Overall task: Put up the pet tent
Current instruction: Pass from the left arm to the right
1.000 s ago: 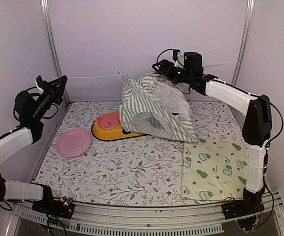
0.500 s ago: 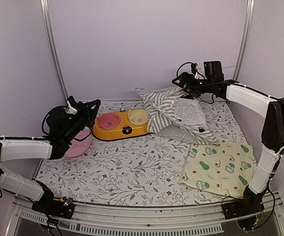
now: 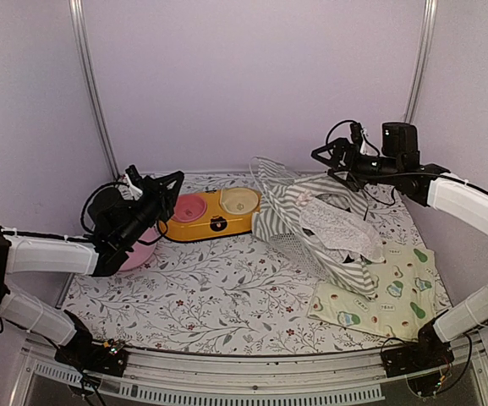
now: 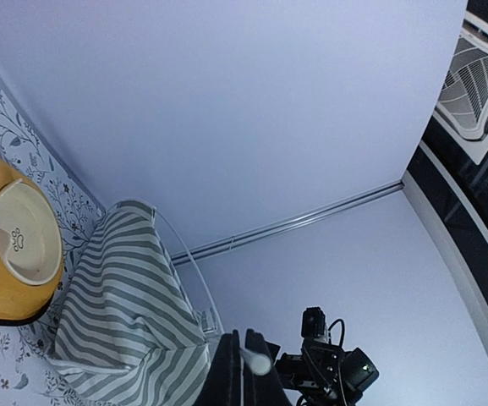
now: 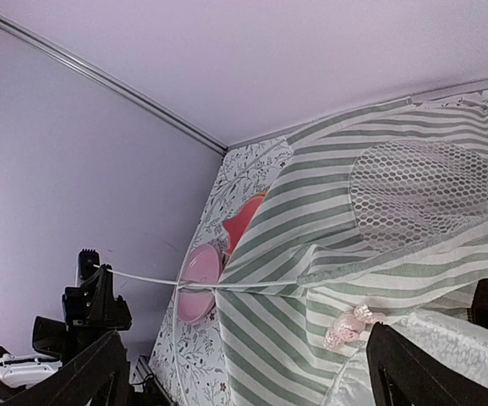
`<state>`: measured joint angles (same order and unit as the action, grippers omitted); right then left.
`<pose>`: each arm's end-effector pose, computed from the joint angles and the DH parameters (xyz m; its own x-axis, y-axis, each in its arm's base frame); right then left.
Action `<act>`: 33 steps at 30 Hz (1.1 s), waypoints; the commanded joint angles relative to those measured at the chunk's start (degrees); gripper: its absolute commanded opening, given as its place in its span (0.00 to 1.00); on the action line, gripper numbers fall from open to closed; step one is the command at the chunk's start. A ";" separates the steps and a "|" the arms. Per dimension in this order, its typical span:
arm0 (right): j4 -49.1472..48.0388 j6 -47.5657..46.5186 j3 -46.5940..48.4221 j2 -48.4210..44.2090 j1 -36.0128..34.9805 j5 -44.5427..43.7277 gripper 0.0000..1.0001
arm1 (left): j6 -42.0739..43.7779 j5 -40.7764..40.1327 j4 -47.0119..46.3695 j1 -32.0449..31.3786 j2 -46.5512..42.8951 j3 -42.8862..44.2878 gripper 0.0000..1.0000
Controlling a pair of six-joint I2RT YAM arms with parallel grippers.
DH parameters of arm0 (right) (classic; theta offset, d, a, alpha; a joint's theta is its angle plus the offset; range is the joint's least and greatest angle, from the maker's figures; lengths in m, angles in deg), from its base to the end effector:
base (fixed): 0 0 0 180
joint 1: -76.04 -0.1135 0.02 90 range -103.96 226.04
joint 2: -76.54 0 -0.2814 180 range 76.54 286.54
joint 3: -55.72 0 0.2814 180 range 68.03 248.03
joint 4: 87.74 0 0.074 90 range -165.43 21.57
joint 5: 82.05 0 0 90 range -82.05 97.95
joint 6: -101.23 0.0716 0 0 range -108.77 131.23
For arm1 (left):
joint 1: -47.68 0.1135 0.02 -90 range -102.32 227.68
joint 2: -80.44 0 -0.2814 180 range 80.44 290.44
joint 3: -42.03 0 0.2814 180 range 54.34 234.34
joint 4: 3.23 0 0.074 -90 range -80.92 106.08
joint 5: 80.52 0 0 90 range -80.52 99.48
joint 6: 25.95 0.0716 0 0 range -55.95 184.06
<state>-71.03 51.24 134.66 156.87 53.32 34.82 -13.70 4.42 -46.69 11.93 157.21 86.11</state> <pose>0.3427 0.1786 0.3412 -0.6958 0.3304 -0.6378 -0.3832 0.5803 0.7187 0.2757 -0.1907 0.2626 -0.4678 -0.8626 -0.1923 0.2568 0.0756 -0.9635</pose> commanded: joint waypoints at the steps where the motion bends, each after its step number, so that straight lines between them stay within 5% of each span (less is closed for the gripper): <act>1: 1.28 1.84 -0.18 -1.27 -0.46 1.39 1.00 | 0.75 1.08 -1.60 -1.16 -0.99 2.03 0.00; 7: 4.54 0.31 2.27 -2.40 -6.24 2.50 0.99 | 1.26 1.09 -1.19 -1.01 -2.03 3.00 0.00; 16: -13.32 10.48 4.92 7.08 -25.87 -9.82 0.94 | -0.88 3.75 -2.47 -1.69 -1.63 3.48 0.00; 33: -46.45 10.85 13.62 29.79 -31.82 -32.03 0.77 | -7.47 5.18 -0.93 -2.13 -5.40 1.82 0.00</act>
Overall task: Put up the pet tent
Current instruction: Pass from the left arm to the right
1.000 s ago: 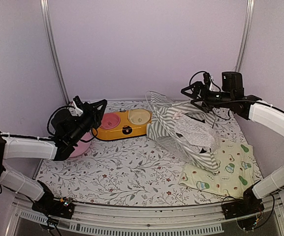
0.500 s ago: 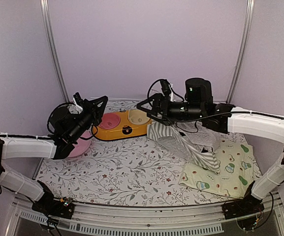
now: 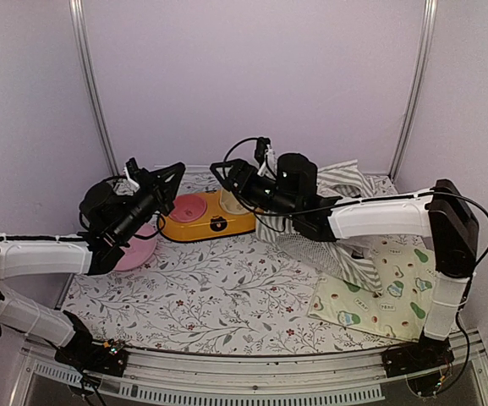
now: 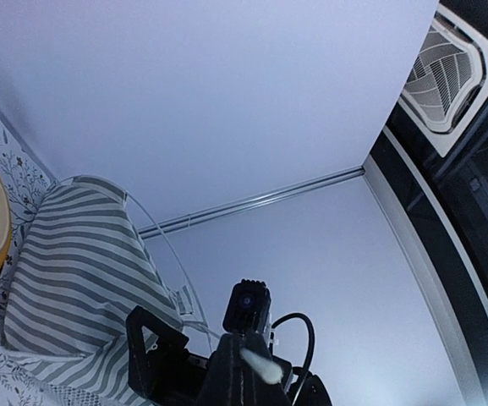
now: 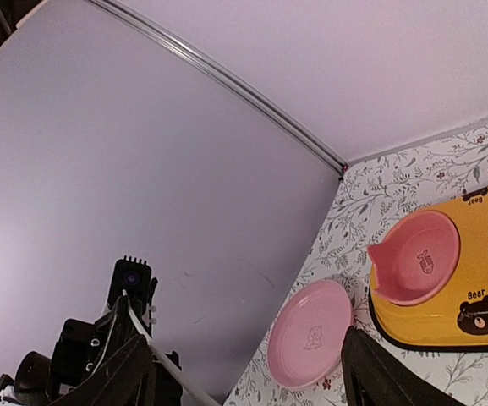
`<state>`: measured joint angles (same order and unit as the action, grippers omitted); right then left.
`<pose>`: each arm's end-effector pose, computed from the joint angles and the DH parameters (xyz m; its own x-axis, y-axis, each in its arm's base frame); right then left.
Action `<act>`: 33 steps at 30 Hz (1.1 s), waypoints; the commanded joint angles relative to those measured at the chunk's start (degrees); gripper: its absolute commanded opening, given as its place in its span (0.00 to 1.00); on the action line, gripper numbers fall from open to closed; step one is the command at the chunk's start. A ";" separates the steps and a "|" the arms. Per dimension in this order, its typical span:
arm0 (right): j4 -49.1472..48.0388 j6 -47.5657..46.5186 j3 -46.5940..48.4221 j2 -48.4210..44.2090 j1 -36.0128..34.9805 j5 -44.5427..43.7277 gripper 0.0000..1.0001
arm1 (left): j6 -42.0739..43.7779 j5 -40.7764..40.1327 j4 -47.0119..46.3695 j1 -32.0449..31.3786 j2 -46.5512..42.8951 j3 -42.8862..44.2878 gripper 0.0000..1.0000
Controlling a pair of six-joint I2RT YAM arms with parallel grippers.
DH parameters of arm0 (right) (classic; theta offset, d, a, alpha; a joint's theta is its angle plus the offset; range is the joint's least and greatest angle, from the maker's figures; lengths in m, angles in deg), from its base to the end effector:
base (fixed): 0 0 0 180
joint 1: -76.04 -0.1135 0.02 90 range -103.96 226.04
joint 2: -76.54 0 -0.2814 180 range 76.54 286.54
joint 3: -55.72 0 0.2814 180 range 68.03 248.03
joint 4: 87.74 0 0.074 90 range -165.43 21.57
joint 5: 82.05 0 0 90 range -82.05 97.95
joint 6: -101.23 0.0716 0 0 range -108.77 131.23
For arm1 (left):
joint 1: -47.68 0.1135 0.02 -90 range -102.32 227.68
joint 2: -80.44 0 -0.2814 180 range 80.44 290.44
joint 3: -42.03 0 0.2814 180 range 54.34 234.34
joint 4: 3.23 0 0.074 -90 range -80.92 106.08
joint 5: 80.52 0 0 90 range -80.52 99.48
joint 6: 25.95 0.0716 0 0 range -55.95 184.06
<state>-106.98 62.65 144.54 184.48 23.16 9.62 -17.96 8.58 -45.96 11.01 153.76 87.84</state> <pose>0.3110 0.4144 0.2894 -0.6360 0.4544 -0.6237 -0.5090 0.3604 0.7817 0.2648 -0.1958 0.2913 -0.5500 -0.8250 -0.1300 0.2898 -0.0425 -0.9561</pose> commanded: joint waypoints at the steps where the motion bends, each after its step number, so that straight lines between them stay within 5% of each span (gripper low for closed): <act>1: -10.66 -1.36 4.81 2.94 -1.85 -6.96 0.76 | -3.63 1.08 -0.61 -1.19 -2.10 0.34 0.00; 7: -11.95 -2.45 9.12 6.25 -2.44 -5.49 0.60 | -7.56 1.37 -1.38 -1.22 -1.65 -0.60 0.00; 16: -6.42 -2.57 9.36 4.17 -1.77 -3.99 0.00 | -5.34 3.89 0.84 -0.51 -2.43 -0.21 0.00; 18: -4.44 -1.48 9.11 3.24 0.01 -0.93 0.00 | -2.84 8.23 2.93 0.73 -3.03 0.25 0.05; 21: -3.07 2.59 8.55 2.17 3.86 6.72 0.00 | 6.19 12.71 9.03 2.49 -6.41 0.34 0.31; 25: -1.60 5.18 7.58 -0.13 7.38 13.34 0.00 | 20.93 9.61 19.59 3.21 -14.29 -1.50 0.51; 33: 3.50 5.40 7.85 -4.80 10.89 17.42 0.00 | 35.80 5.80 23.38 7.95 -28.41 -6.76 0.62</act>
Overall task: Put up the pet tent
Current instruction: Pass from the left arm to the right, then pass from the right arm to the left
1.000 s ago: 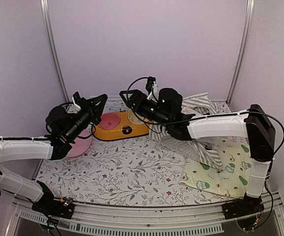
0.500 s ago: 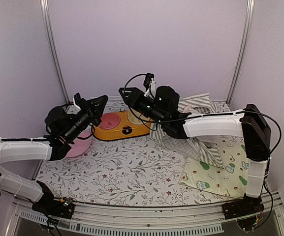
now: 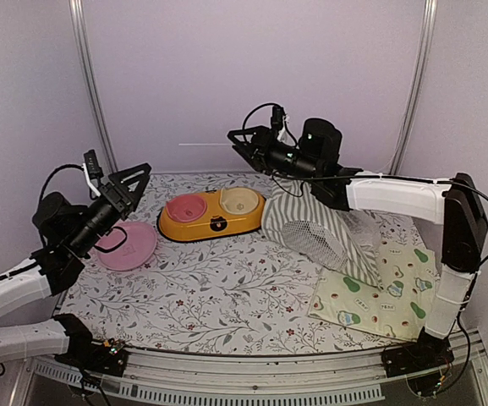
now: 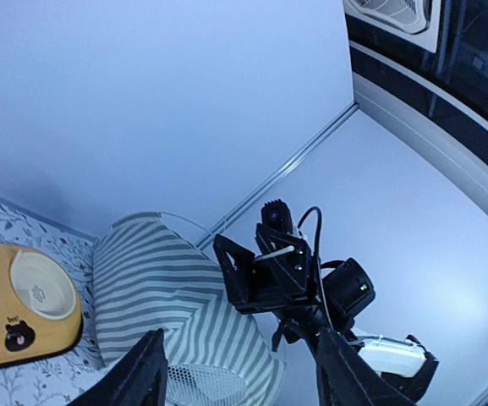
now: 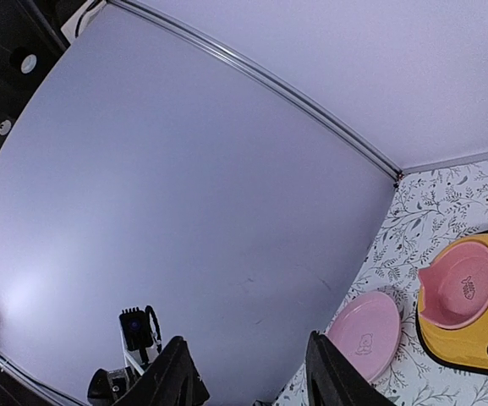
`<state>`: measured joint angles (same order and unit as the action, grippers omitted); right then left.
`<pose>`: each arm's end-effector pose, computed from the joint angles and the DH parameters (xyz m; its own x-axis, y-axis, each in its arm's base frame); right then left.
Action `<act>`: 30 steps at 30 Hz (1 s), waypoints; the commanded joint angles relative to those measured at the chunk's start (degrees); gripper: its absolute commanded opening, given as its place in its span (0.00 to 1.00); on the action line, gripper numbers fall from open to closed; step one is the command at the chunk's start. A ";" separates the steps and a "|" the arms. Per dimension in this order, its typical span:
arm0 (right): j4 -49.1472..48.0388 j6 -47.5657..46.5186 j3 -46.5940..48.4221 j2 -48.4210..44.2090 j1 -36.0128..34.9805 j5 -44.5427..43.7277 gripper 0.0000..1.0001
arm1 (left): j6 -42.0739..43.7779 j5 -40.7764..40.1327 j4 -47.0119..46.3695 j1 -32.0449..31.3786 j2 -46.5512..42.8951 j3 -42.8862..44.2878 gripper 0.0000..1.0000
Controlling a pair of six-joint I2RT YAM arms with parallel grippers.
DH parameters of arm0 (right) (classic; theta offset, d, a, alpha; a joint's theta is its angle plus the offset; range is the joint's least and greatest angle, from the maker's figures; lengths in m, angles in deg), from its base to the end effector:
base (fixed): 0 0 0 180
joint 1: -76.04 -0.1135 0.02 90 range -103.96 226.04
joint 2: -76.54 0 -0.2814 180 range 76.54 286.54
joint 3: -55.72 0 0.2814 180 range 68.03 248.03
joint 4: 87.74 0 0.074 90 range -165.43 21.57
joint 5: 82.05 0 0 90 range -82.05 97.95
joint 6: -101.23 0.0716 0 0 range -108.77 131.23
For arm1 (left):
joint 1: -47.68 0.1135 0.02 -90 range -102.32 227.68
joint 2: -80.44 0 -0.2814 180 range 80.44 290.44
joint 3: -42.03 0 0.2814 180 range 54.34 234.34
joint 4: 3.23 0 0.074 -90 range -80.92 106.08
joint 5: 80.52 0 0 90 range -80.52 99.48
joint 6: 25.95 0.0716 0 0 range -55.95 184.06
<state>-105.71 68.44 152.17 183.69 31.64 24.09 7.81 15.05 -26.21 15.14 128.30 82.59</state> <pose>0.3584 0.3788 0.3482 -0.6817 0.4627 -0.5668 -0.5467 0.1928 0.8149 0.2072 -0.1404 0.3257 -0.3840 -0.7365 -0.5568 0.5307 0.3175 -0.7859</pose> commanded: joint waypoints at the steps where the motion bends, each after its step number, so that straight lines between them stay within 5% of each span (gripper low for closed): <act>1: 2.45 -0.23 0.23 -4.16 2.47 3.35 0.00 | 10.61 1.70 3.49 5.27 -2.48 -0.61 0.62; 6: 3.37 0.08 -0.12 -4.27 2.57 4.68 0.00 | 18.34 11.21 12.03 9.44 1.72 9.37 0.56; 11: 6.11 -2.44 -0.73 -4.78 2.49 5.68 0.00 | 23.90 31.44 25.06 16.00 8.33 22.49 0.56; 21: 11.67 -10.94 -2.66 -5.43 0.33 5.21 0.00 | 29.69 56.76 44.28 17.54 24.84 37.14 0.49; 30: 16.68 -18.03 -3.82 -5.54 -2.22 4.03 0.00 | 34.92 60.14 50.56 14.12 28.05 36.51 0.45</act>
<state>-91.77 56.94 149.30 180.74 28.80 30.58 40.22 69.91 22.03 31.51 156.51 119.29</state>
